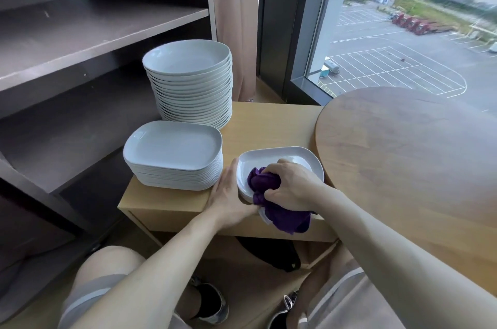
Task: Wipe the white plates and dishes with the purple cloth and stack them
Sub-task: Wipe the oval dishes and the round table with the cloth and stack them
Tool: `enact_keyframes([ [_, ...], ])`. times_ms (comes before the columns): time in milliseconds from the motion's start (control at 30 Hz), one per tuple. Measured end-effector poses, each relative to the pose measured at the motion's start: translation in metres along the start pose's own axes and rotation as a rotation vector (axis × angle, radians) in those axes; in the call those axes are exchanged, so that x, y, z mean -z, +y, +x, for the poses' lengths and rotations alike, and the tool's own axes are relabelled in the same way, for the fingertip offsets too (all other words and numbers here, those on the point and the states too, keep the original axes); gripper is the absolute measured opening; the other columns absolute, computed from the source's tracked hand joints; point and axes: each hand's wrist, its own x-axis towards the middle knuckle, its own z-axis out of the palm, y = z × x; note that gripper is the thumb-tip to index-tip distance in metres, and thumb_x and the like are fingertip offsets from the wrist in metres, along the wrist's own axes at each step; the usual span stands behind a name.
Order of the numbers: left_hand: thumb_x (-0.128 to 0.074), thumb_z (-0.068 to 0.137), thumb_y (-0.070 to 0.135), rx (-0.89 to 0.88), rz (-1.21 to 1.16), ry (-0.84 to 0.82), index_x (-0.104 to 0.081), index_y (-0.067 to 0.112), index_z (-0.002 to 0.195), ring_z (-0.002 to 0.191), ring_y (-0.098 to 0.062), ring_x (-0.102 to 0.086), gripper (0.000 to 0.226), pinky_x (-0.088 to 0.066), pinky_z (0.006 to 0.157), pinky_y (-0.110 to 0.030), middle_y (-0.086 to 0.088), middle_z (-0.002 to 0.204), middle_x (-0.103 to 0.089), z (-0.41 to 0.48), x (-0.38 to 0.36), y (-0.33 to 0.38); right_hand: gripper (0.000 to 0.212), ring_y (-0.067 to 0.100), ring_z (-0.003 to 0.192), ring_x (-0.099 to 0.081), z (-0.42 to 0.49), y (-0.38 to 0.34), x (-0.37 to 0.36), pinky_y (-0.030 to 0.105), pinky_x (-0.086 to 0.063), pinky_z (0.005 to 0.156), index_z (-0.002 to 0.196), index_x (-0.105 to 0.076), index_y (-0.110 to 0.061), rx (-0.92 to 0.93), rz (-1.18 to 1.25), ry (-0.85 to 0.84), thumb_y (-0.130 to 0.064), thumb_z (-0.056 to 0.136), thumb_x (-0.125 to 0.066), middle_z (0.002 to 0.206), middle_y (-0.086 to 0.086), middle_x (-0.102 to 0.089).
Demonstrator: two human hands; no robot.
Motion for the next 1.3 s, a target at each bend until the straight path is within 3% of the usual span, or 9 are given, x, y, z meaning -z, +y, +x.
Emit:
enact_keyframes([
  [133, -0.080, 0.055, 0.074, 0.006, -0.002, -0.008, -0.013, 0.061, 0.139, 0.131, -0.013, -0.047, 0.108, -0.044, 0.105, -0.041, 0.024, 0.131, -0.044, -0.001, 0.002, 0.002, 0.025, 0.013, 0.091, -0.051, -0.006, 0.004, 0.003, 0.035, -0.050, 0.077, 0.109, -0.061, -0.037, -0.024, 0.006, 0.028, -0.039, 0.084, -0.063, 0.098, -0.013, -0.049],
  [233, -0.066, 0.055, 0.094, 0.051, 0.035, -0.046, 0.000, 0.053, 0.151, 0.146, -0.011, -0.029, 0.124, -0.033, 0.117, -0.041, 0.020, 0.152, -0.032, -0.002, 0.000, 0.002, 0.022, 0.011, 0.086, -0.050, -0.010, 0.015, 0.008, 0.033, -0.042, 0.069, 0.103, -0.058, -0.042, -0.092, -0.071, 0.069, -0.047, 0.081, -0.061, 0.098, -0.014, -0.050],
  [300, -0.058, 0.058, 0.098, 0.074, 0.079, -0.056, 0.006, 0.046, 0.156, 0.152, -0.011, -0.018, 0.128, -0.025, 0.123, -0.043, 0.016, 0.163, -0.020, -0.001, -0.001, 0.000, 0.027, 0.019, 0.089, -0.049, -0.011, 0.027, 0.013, 0.036, -0.039, 0.074, 0.104, -0.059, -0.039, -0.151, -0.235, 0.144, -0.051, 0.080, -0.058, 0.100, -0.010, -0.050],
  [433, -0.058, 0.063, 0.093, 0.078, 0.104, -0.069, 0.007, 0.044, 0.158, 0.156, -0.012, -0.009, 0.124, -0.020, 0.125, -0.046, 0.017, 0.168, -0.011, -0.002, -0.002, -0.002, 0.019, 0.024, 0.097, -0.045, -0.001, 0.044, 0.021, 0.041, -0.030, 0.079, 0.095, -0.061, -0.032, -0.250, -0.390, 0.243, -0.047, 0.082, -0.058, 0.100, -0.005, -0.051],
  [533, -0.056, 0.062, 0.094, 0.087, 0.105, -0.077, 0.008, 0.045, 0.157, 0.156, -0.011, -0.008, 0.125, -0.020, 0.126, -0.046, 0.018, 0.169, -0.010, -0.001, -0.002, -0.001, 0.024, 0.028, 0.103, -0.047, 0.015, 0.041, 0.022, 0.043, -0.031, 0.082, 0.104, -0.063, -0.031, -0.265, -0.428, 0.256, -0.044, 0.084, -0.060, 0.108, 0.000, -0.053],
  [633, -0.056, 0.062, 0.094, 0.093, 0.109, -0.075, 0.009, 0.047, 0.157, 0.156, -0.010, -0.008, 0.125, -0.019, 0.126, -0.046, 0.017, 0.169, -0.009, -0.001, -0.003, -0.003, 0.042, 0.032, 0.113, -0.048, 0.031, 0.035, 0.024, 0.045, -0.032, 0.088, 0.127, -0.057, -0.042, -0.216, -0.324, 0.204, -0.039, 0.085, -0.062, 0.124, 0.003, -0.050],
  [733, -0.056, 0.063, 0.094, 0.095, 0.123, -0.076, 0.013, 0.047, 0.156, 0.156, -0.009, -0.006, 0.124, -0.016, 0.127, -0.044, 0.019, 0.169, -0.005, 0.000, -0.005, -0.004, 0.052, 0.029, 0.113, -0.046, 0.041, 0.028, 0.023, 0.045, -0.032, 0.089, 0.134, -0.052, -0.049, -0.131, -0.261, 0.151, -0.035, 0.085, -0.060, 0.129, 0.000, -0.046],
  [1033, -0.063, 0.057, 0.099, 0.043, 0.098, -0.026, 0.007, 0.048, 0.157, 0.152, -0.009, -0.020, 0.132, -0.027, 0.123, -0.041, 0.020, 0.165, -0.018, 0.001, -0.007, -0.007, 0.058, 0.020, 0.120, -0.036, 0.049, -0.015, 0.007, 0.048, -0.030, 0.098, 0.130, -0.059, -0.050, 0.103, -0.219, 0.001, -0.024, 0.079, -0.061, 0.136, -0.017, -0.048],
  [1300, -0.070, 0.059, 0.091, 0.059, 0.151, -0.085, 0.016, 0.042, 0.157, 0.156, -0.010, -0.007, 0.139, -0.017, 0.126, -0.038, 0.018, 0.169, -0.004, 0.000, -0.005, -0.008, 0.054, 0.018, 0.119, -0.038, 0.028, -0.021, 0.005, 0.046, -0.032, 0.094, 0.125, -0.064, -0.047, 0.160, -0.238, -0.093, -0.020, 0.078, -0.067, 0.131, -0.019, -0.052],
])
